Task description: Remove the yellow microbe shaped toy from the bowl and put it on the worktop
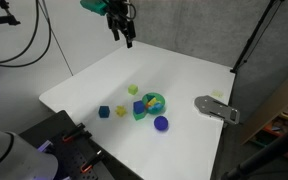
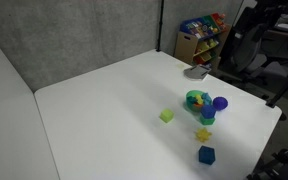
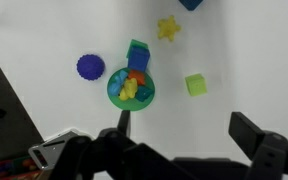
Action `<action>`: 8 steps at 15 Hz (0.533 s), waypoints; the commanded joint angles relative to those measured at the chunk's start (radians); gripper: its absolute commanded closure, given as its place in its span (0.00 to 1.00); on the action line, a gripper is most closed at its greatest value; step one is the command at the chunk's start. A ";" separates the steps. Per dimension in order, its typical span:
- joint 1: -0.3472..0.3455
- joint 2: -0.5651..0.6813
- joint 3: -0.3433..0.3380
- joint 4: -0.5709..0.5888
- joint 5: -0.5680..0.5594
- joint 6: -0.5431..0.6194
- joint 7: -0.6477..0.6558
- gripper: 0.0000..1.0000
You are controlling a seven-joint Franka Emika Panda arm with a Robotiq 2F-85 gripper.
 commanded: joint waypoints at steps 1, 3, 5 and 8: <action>-0.035 -0.101 -0.034 -0.026 0.030 -0.034 -0.056 0.00; -0.047 -0.106 -0.050 0.001 0.050 -0.095 -0.065 0.00; -0.055 -0.111 -0.061 0.008 0.058 -0.125 -0.068 0.00; -0.062 -0.111 -0.050 -0.008 0.042 -0.108 -0.044 0.00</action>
